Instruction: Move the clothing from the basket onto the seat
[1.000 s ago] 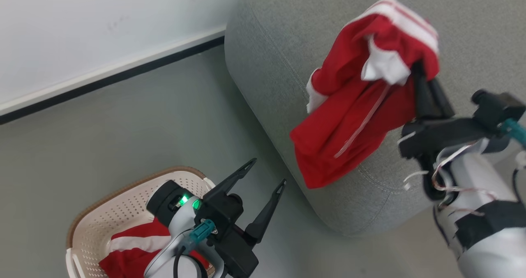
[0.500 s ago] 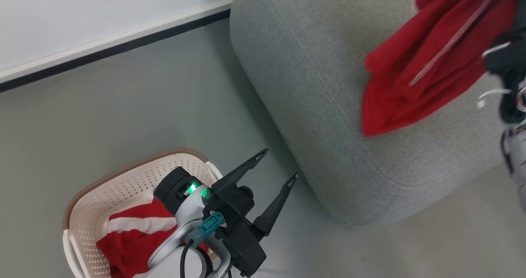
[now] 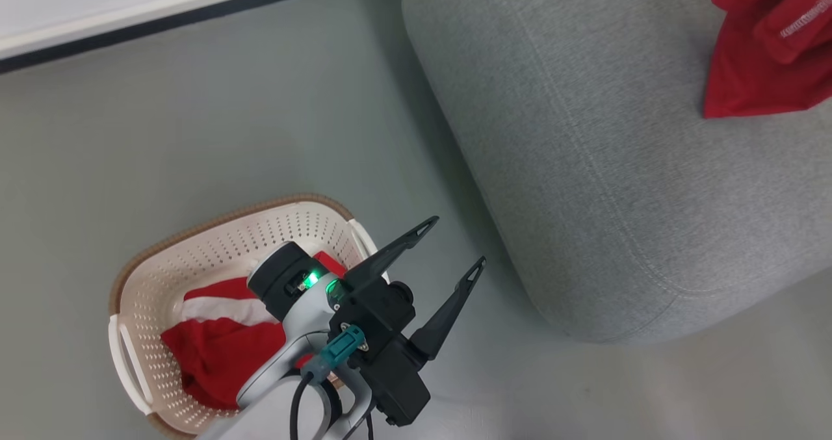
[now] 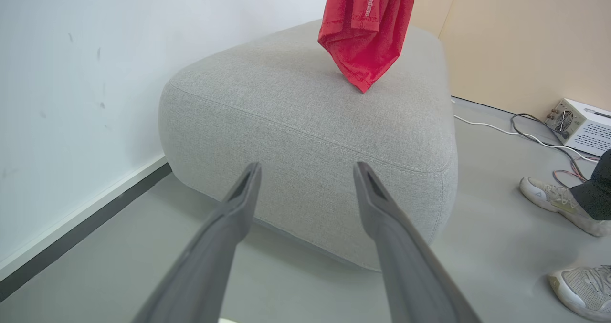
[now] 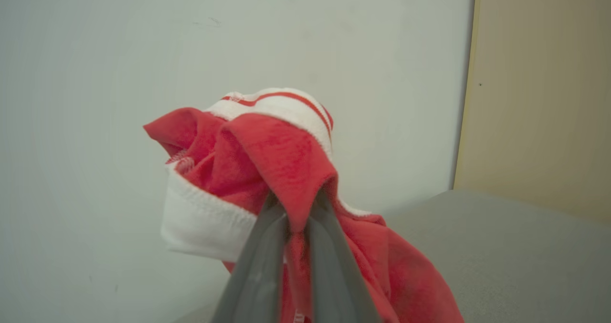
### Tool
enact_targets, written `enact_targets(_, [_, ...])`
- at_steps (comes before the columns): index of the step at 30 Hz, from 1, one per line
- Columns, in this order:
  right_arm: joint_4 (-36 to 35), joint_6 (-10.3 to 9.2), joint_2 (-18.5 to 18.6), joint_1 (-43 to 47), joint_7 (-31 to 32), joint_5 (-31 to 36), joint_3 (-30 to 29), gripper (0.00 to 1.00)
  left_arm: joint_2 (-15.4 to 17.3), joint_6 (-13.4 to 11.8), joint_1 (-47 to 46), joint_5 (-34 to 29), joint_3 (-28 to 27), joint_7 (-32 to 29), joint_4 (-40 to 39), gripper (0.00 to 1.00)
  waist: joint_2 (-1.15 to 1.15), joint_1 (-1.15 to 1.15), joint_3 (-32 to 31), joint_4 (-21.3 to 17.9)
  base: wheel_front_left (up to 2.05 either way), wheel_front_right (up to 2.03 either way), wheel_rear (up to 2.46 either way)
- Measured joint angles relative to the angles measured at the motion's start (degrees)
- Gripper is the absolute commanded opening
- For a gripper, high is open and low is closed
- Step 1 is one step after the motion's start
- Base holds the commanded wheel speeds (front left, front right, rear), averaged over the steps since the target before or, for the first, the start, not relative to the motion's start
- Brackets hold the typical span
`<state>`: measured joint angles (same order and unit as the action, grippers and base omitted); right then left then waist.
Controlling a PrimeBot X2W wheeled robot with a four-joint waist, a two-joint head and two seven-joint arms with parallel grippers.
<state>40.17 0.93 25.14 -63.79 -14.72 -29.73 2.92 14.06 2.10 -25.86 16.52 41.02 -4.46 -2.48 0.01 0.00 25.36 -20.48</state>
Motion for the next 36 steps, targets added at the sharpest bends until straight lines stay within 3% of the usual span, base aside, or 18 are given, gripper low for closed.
enact_targets(8, [5.5, 0.11, -1.2, -0.2, 0.0, -0.1, 0.0, 0.00, 0.8, 0.4, -1.4, -0.5, -0.4, -0.5, -1.3, 1.00, 0.00, 0.00, 3.9, 1.3, 0.00, 0.00, 0.00])
enact_targets(16, [14.0, 1.60, -4.8, 2.2, 0.0, -2.3, -0.3, 0.00, 1.7, 0.5, -3.3, -2.0, -0.6, -0.6, -1.2, 1.00, -0.01, 0.00, 7.2, 1.3, 0.00, 0.00, 0.00])
enact_targets(23, [18.1, 2.21, -5.1, 3.1, 0.0, -3.0, -0.8, 0.00, 1.7, 0.9, -3.8, -2.1, -0.5, -0.6, -1.0, 1.00, -0.01, 0.00, 7.7, 1.6, 0.00, 0.00, 0.00])
enact_targets(24, [18.5, 2.38, -5.1, 3.1, 0.0, -3.0, -0.8, 0.32, 1.7, 0.9, -3.9, -2.1, -0.5, -0.6, -0.9, 1.00, -0.01, 0.00, 7.7, 1.6, 0.00, 0.00, 0.00])
enact_targets(25, [18.9, 2.44, -5.1, 2.9, 0.0, -3.0, -0.7, 0.96, 1.7, 0.9, -4.0, -2.1, -0.5, -0.5, -0.7, 1.00, 0.00, 0.00, 7.7, 1.7, 0.00, 0.00, 0.00])
enact_targets(26, [19.3, 2.45, -5.1, 2.7, 0.0, -3.0, -0.7, 1.00, 1.7, 1.0, -4.1, -2.1, -0.5, -0.5, -0.4, 1.00, -0.01, 0.00, 7.7, 1.7, 0.00, 0.00, 0.00])
enact_targets(36, [19.7, 3.64, -5.7, 2.4, 0.0, -1.9, 0.5, 1.00, 0.3, 1.0, -4.2, -1.9, -0.6, 1.2, 2.7, 1.00, -0.01, 0.00, 5.3, 1.9, 0.00, 0.00, 0.00])
